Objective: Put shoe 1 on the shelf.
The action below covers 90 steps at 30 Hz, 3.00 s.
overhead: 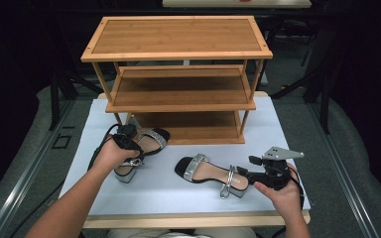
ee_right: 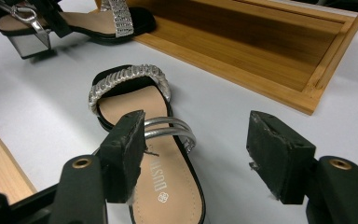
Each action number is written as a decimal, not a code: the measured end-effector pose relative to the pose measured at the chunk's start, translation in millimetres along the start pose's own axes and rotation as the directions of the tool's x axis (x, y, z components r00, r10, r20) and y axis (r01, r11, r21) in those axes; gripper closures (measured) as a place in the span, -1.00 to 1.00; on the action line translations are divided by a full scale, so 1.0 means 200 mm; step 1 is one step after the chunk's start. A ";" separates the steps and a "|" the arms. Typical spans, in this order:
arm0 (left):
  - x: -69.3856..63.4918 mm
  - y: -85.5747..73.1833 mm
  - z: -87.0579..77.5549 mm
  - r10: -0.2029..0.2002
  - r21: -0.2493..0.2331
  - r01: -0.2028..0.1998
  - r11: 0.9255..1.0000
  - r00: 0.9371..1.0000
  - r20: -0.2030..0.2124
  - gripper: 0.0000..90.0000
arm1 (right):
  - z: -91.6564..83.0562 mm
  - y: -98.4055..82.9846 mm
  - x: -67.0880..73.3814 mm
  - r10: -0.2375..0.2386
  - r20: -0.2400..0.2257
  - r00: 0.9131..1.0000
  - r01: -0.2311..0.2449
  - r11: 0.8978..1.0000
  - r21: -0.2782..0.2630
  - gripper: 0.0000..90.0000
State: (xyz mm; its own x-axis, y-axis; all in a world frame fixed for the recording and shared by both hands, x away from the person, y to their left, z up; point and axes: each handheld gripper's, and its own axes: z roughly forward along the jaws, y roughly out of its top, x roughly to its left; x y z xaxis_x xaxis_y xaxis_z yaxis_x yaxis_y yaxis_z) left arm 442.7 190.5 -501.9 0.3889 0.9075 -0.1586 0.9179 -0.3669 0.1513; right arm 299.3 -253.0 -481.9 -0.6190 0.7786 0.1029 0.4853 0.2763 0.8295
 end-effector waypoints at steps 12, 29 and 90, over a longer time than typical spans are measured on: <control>0.02 -0.08 -0.20 0.056 -0.116 -0.050 0.992 0.997 0.045 -0.19 | 0.00 0.00 0.00 -0.002 0.006 1.000 0.002 1.000 -0.008 -0.19; 0.15 -0.59 -0.31 0.222 -0.290 -0.184 0.939 0.970 0.102 -0.20 | 0.00 0.00 0.01 -0.003 0.005 1.000 0.003 1.000 0.013 -0.19; -0.10 -0.11 0.08 0.249 -0.449 -0.220 0.866 0.969 0.005 -0.27 | 0.03 -0.02 -0.01 0.006 -0.010 1.000 -0.006 1.000 0.023 -0.20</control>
State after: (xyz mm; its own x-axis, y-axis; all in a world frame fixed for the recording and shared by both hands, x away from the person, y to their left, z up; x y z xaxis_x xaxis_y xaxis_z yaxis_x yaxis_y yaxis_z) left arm 416.2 176.3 -518.3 0.6055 0.7867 -0.1207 0.6735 -0.4257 0.6043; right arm 302.4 -252.0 -489.8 -0.6221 0.7747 0.1137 0.5035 0.2846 0.8158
